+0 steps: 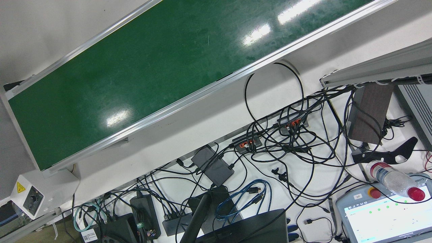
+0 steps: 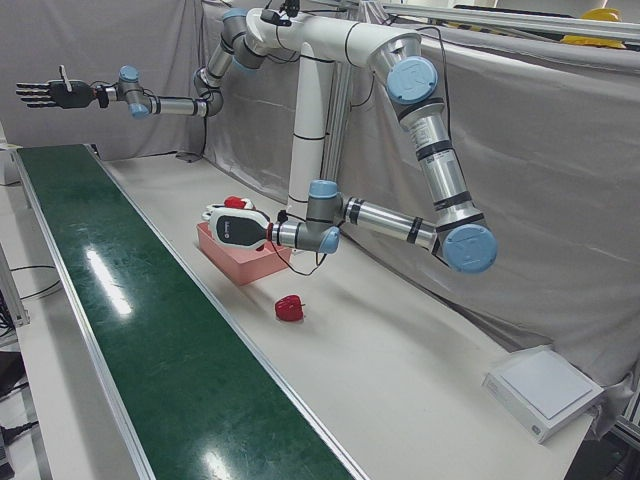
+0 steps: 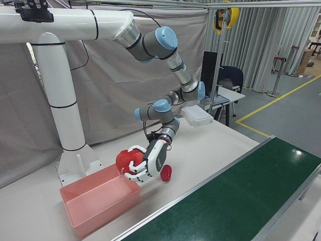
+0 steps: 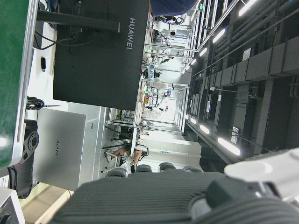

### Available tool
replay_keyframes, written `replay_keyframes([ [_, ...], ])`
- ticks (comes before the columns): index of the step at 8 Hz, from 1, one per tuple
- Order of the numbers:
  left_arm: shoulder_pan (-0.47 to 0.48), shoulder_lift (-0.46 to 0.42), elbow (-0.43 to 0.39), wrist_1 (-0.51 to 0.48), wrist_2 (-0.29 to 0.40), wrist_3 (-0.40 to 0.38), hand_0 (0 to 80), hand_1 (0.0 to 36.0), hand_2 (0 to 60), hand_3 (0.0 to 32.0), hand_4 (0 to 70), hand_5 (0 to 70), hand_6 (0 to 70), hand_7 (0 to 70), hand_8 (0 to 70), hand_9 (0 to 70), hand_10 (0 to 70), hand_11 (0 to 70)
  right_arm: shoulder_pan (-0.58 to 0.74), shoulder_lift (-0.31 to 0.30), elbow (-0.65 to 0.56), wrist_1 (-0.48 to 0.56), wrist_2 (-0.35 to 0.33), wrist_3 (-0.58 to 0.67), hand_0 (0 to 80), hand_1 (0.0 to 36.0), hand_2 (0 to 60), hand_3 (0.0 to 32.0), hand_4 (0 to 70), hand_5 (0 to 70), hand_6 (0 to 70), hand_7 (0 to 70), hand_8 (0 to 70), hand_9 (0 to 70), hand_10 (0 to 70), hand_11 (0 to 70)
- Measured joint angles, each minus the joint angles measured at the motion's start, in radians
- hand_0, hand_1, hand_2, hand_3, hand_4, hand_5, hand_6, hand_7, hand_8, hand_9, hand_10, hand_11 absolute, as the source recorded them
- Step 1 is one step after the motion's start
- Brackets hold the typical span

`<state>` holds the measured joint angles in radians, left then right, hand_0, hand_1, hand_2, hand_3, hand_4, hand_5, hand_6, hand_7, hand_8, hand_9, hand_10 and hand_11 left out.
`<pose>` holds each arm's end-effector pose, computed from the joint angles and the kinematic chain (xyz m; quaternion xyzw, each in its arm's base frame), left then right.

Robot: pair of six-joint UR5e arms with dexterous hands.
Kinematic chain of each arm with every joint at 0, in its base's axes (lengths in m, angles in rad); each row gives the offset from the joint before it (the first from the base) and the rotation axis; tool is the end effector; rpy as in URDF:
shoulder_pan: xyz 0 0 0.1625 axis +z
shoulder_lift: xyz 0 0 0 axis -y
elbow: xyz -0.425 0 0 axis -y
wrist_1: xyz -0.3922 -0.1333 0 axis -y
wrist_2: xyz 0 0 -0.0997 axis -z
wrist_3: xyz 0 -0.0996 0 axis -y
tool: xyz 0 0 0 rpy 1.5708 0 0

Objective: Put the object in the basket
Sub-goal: 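Carry the plush toy with the left hand over the pink tray, then open the left hand fingers to drop the toy into the tray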

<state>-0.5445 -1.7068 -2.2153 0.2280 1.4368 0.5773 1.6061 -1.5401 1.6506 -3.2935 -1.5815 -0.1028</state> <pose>0.3284 -0.3702 0.3407 -0.1621 0.8566 -0.3802 0.3088 0.1497 -0.4933 0.6478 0.0439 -0.6909 0.7210 0.0281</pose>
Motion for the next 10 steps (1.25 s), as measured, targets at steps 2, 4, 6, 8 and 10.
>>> replay_keyframes([
  [2, 0.118, -0.105, 0.003, 0.088, -0.057, 0.059, 43.1, 7.7, 34.3, 0.0, 25.7, 70.0, 16.5, 31.1, 36.6, 41.0, 23.7, 34.3, 0.0, 0.0, 0.0, 0.0, 0.0, 0.0, 0.0, 0.0, 0.0, 0.0, 0.0, 0.0, 0.0, 0.0, 0.0, 0.0, 0.0, 0.0],
  [4, 0.152, -0.126, 0.01, 0.108, -0.091, 0.097, 42.8, 2.3, 2.5, 7.8, 5.1, 60.8, 7.9, 17.5, 26.7, 24.8, 11.1, 16.2, 0.0, 0.0, 0.0, 0.0, 0.0, 0.0, 0.0, 0.0, 0.0, 0.0, 0.0, 0.0, 0.0, 0.0, 0.0, 0.0, 0.0, 0.0],
  [6, 0.159, -0.113, 0.012, 0.107, -0.098, 0.124, 39.2, 0.1, 0.0, 14.4, 4.3, 43.8, 4.5, 11.5, 21.1, 16.7, 5.2, 7.3, 0.0, 0.0, 0.0, 0.0, 0.0, 0.0, 0.0, 0.0, 0.0, 0.0, 0.0, 0.0, 0.0, 0.0, 0.0, 0.0, 0.0, 0.0],
  [8, 0.162, -0.087, 0.013, 0.099, -0.099, 0.132, 37.8, 0.7, 2.9, 17.8, 3.7, 34.9, 2.9, 10.5, 19.8, 15.0, 3.7, 5.2, 0.0, 0.0, 0.0, 0.0, 0.0, 0.0, 0.0, 0.0, 0.0, 0.0, 0.0, 0.0, 0.0, 0.0, 0.0, 0.0, 0.0, 0.0],
  [10, 0.158, -0.068, 0.014, 0.091, -0.099, 0.133, 39.2, 1.0, 0.4, 17.4, 2.6, 36.3, 2.8, 10.2, 20.3, 15.8, 4.2, 6.0, 0.0, 0.0, -0.001, 0.0, 0.0, 0.0, 0.0, 0.0, 0.0, 0.0, 0.0, 0.0, 0.0, 0.0, 0.0, 0.0, 0.0, 0.0],
])
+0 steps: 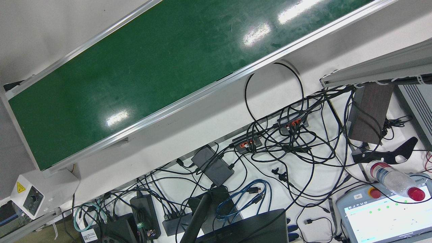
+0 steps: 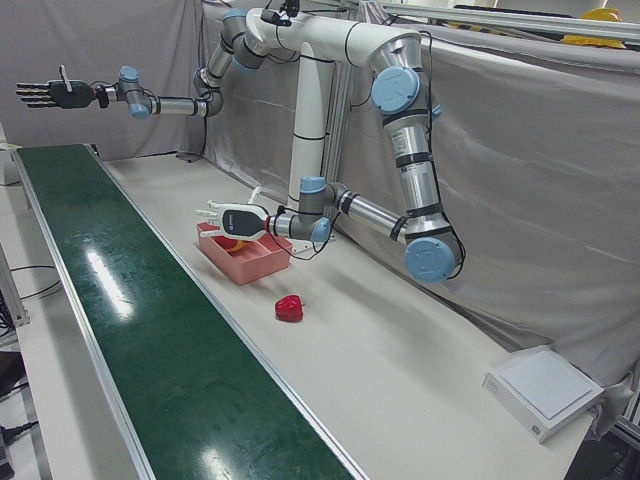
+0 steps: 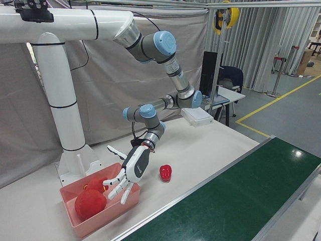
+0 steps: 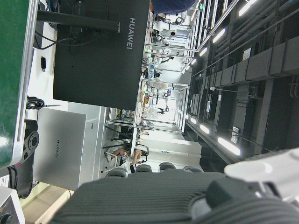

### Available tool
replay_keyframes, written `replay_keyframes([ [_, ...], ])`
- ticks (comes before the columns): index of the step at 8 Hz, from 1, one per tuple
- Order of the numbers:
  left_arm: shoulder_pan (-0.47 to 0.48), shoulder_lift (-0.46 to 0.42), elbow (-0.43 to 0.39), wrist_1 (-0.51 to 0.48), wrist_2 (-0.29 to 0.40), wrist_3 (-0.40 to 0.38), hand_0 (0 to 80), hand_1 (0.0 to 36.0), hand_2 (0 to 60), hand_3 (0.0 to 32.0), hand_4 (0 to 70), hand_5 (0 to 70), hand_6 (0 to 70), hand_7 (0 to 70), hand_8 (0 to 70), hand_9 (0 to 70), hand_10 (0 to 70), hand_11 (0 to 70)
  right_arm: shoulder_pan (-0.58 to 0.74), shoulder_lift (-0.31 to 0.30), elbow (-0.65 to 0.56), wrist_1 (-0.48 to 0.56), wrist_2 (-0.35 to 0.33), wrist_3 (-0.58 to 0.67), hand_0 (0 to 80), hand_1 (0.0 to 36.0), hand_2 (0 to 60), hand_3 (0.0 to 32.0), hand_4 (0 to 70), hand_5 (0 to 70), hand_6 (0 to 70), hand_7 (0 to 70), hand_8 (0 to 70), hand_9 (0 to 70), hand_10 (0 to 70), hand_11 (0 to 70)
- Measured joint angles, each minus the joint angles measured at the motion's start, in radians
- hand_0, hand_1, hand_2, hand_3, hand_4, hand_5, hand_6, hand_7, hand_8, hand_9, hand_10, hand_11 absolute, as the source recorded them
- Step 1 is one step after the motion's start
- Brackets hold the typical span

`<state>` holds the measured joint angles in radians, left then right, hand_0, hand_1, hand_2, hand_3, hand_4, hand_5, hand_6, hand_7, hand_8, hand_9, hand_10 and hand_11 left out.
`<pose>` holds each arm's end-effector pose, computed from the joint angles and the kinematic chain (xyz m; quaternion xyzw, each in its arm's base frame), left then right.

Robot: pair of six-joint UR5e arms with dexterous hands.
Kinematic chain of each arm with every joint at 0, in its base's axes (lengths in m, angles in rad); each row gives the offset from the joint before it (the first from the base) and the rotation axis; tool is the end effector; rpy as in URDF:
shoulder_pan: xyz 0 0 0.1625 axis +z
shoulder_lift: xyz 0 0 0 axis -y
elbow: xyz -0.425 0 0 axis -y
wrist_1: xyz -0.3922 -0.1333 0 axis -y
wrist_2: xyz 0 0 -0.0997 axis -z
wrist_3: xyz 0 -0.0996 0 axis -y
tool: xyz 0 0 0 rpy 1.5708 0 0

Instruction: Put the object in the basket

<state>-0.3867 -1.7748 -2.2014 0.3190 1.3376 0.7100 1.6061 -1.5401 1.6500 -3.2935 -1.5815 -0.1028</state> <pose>0.3883 -0.3269 0.3270 -0.1446 0.8479 -0.3737 0.3472 0.1497 -0.4932 0.6481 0.0439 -0.6907 0.7213 0.0281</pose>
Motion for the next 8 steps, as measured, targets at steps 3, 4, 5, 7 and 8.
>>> replay_keyframes([
  [3, -0.01, 0.004, -0.009, -0.003, 0.001, -0.007, 40.6, 2.2, 0.0, 23.8, 0.0, 27.3, 2.8, 9.4, 17.9, 14.1, 2.6, 4.0, 0.0, 0.0, 0.0, 0.0, 0.0, 0.0, 0.0, 0.0, 0.0, 0.0, 0.0, 0.0, 0.0, 0.0, 0.0, 0.0, 0.0, 0.0],
  [4, -0.014, 0.004, -0.012, -0.004, 0.001, -0.009, 39.2, 1.1, 0.0, 28.2, 0.0, 27.6, 2.5, 9.0, 16.1, 12.8, 2.4, 3.8, 0.0, 0.0, 0.0, 0.0, 0.0, 0.0, 0.0, 0.0, 0.0, 0.0, 0.0, 0.0, 0.0, 0.0, 0.0, 0.0, 0.0, 0.0],
  [5, -0.02, 0.004, -0.014, -0.007, 0.001, -0.011, 38.6, 1.7, 0.5, 27.0, 0.0, 33.7, 2.6, 9.6, 16.9, 15.4, 4.2, 6.4, 0.0, 0.0, 0.001, 0.0, 0.0, 0.0, 0.0, 0.0, 0.0, 0.0, 0.0, 0.0, 0.0, 0.0, 0.0, 0.0, 0.0, 0.0],
  [7, -0.048, 0.006, -0.034, -0.014, 0.004, -0.018, 41.8, 3.2, 4.1, 13.0, 5.1, 46.0, 4.8, 10.9, 17.9, 18.1, 9.8, 14.6, 0.0, 0.0, 0.001, 0.0, 0.0, 0.0, 0.0, 0.0, 0.0, 0.0, 0.0, 0.0, 0.0, 0.0, 0.0, 0.0, 0.0, 0.0],
  [8, -0.08, 0.014, -0.053, -0.015, 0.006, -0.044, 41.6, 2.5, 5.9, 0.0, 10.9, 69.0, 10.5, 20.7, 23.5, 26.9, 15.6, 22.7, 0.0, 0.0, 0.001, 0.0, 0.0, 0.0, 0.0, 0.0, 0.0, 0.0, 0.0, 0.0, 0.0, 0.0, 0.0, 0.0, 0.0, 0.0],
])
